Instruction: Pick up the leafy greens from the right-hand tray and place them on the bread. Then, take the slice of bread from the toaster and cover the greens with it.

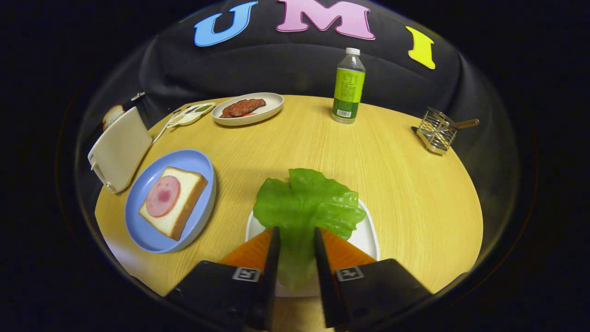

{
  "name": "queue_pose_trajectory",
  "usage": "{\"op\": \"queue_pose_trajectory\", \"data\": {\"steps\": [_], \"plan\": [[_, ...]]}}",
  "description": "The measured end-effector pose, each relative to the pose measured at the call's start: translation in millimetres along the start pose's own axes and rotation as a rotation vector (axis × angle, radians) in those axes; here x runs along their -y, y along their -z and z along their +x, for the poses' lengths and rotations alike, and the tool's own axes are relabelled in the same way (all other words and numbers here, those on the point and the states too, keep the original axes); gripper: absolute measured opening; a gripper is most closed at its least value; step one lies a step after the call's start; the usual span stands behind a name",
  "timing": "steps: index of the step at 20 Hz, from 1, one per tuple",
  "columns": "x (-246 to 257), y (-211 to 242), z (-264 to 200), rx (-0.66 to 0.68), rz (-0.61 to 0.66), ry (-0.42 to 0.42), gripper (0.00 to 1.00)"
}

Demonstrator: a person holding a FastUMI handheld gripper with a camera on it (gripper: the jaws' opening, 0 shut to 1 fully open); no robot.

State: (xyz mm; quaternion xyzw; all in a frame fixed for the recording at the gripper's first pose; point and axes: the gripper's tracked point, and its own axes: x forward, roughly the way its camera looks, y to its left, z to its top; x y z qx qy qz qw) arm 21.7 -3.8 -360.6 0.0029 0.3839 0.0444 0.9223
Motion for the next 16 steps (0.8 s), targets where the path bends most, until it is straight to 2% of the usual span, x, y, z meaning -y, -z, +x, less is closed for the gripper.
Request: {"op": "queue_pose_trajectory", "data": {"steps": [1, 3, 4, 7, 10, 16], "plan": [[-0.4, 0.7, -0.6, -0.004, -0.008, -0.004, 0.36], [-0.5, 0.3, 0.0, -0.008, 0.001, -0.021, 0.36], [-0.7, -0.6, 2.0, -0.008, 0.006, -0.026, 0.1], [-2.3, -1.0, -1.4, -0.026, -0.02, -0.063, 0.08], [0.2, -3.6, -3.4, -0.06, 0.036, -0.088, 0.06], [0.7, -43.6, -39.0, -0.009, 0.031, -0.046, 0.06]]}}
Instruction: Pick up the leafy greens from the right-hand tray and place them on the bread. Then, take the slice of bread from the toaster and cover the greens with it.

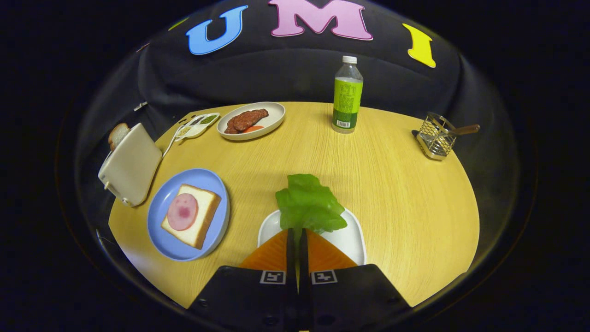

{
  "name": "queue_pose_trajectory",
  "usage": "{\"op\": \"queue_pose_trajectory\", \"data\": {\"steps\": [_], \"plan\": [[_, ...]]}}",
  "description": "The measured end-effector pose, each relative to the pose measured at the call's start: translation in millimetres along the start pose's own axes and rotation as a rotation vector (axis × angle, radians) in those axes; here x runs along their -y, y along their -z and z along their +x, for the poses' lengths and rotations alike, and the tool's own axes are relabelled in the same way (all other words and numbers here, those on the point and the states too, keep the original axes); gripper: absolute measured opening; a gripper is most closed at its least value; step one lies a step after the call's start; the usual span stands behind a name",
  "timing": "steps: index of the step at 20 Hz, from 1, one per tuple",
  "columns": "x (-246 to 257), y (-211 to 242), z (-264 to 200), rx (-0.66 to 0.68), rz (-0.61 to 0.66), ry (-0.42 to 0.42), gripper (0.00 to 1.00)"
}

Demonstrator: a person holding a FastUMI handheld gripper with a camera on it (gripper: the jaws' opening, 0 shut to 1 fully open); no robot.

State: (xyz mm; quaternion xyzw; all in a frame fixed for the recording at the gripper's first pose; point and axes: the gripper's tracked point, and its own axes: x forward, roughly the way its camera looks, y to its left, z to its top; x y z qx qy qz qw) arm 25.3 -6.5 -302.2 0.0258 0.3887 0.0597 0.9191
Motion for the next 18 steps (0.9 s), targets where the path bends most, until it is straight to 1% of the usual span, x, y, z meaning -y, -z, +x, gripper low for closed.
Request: {"op": "queue_pose_trajectory", "data": {"steps": [2, 5, 8, 11, 13, 18], "plan": [[-3.0, -14.9, -14.7, 0.022, -0.009, 0.016, 0.06], [-16.5, -40.6, -36.4, 0.05, -0.011, 0.005, 0.05], [-38.6, -67.0, -58.7, 0.085, -0.011, -0.027, 0.06], [-76.0, -86.5, -73.0, 0.117, 0.029, -0.096, 0.05], [-101.0, -91.7, -74.6, 0.125, 0.05, -0.141, 0.05], [-151.2, -77.4, -59.6, 0.101, 0.01, -0.198, 0.05]]}}
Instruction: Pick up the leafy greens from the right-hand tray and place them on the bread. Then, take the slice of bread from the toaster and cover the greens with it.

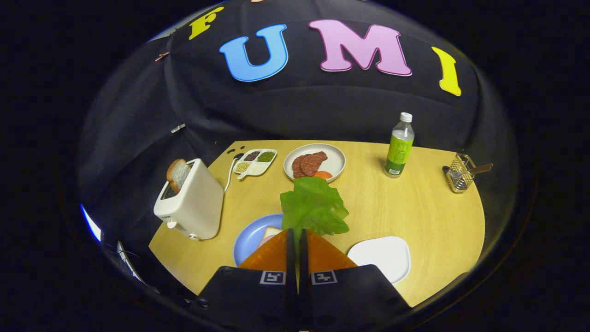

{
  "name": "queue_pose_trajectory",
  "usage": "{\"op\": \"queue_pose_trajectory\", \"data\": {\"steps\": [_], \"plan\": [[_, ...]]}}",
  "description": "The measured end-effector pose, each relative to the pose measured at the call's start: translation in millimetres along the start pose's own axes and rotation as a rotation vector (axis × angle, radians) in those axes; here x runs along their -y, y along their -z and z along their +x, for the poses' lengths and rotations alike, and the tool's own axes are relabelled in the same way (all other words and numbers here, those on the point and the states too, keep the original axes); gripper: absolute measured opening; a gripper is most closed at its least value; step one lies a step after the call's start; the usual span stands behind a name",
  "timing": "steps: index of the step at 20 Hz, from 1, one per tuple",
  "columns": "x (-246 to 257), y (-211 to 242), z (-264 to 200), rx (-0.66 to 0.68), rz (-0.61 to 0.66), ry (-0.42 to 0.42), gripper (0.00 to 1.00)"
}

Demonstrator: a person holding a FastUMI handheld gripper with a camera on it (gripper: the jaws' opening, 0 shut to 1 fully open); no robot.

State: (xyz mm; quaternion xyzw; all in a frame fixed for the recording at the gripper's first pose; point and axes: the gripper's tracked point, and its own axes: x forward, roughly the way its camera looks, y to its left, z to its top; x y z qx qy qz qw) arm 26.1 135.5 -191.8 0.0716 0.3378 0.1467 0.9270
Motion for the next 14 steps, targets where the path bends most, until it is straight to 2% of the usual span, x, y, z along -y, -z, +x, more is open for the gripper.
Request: {"op": "queue_pose_trajectory", "data": {"steps": [6, 11, 14], "plan": [[-47.1, 40.2, 34.9, -0.065, -0.031, -0.078, 0.05], [-52.2, 81.6, 61.8, -0.159, -0.052, -0.061, 0.06], [-48.7, 90.7, 73.7, -0.19, -0.05, -0.033, 0.1]]}}
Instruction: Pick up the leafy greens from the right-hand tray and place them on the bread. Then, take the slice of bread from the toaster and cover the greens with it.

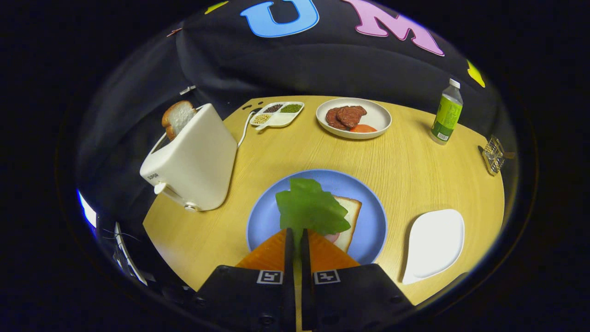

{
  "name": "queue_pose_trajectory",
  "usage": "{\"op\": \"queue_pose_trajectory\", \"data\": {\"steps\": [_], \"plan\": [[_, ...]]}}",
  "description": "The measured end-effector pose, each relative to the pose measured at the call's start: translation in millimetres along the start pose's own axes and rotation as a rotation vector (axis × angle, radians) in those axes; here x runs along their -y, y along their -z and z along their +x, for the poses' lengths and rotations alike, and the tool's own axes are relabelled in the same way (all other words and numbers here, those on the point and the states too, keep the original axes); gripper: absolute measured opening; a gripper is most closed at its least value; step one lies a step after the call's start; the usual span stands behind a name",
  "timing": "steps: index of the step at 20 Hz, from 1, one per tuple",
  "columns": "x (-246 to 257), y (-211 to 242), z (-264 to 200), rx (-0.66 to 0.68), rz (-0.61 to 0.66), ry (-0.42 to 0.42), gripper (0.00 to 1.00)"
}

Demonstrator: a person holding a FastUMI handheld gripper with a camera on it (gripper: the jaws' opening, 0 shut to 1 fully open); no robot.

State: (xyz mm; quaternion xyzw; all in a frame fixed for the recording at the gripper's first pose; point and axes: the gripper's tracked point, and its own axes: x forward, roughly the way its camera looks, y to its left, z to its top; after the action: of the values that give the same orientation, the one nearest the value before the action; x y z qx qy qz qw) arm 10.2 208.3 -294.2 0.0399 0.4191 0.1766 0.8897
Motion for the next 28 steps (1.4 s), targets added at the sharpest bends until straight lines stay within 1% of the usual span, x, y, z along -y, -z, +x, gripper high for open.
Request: {"op": "queue_pose_trajectory", "data": {"steps": [2, 3, 4, 5, 6, 8, 10, 11, 13, 14, 15, 16, 18, 21, 25, 28], "plan": [[2.9, -0.5, 4.0, -0.003, 0.009, 0.017, 0.14], [4.6, 0.0, 7.1, -0.007, 0.014, 0.026, 0.15], [5.2, 1.1, 9.4, -0.012, 0.018, 0.033, 0.21], [7.7, 0.9, 7.7, -0.014, 0.016, 0.044, 0.21], [11.4, 1.6, 8.2, -0.013, 0.007, 0.062, 0.29], [16.4, 2.9, 7.9, -0.014, -0.002, 0.086, 0.41], [19.6, 1.2, 4.2, -0.01, -0.005, 0.099, 0.64], [19.7, -1.4, 2.1, -0.002, -0.005, 0.102, 0.71], [20.5, -9.5, -4.4, 0.02, -0.008, 0.107, 0.72], [18.3, -15.8, -8.2, 0.039, -0.009, 0.104, 0.82], [18.5, -24.3, -12.6, 0.062, -0.017, 0.109, 0.89], [17.2, -32.0, -16.9, 0.087, -0.021, 0.11, 1.0], [13.8, -48.8, -25.4, 0.128, -0.012, 0.118, 1.0], [-1.9, -81.8, -38.3, 0.202, -0.018, 0.095, 0.99], [-29.9, -114.9, -45.6, 0.229, -0.032, 0.035, 0.99], [-57.6, -144.5, -48.9, 0.273, -0.08, -0.006, 0.99]]}}
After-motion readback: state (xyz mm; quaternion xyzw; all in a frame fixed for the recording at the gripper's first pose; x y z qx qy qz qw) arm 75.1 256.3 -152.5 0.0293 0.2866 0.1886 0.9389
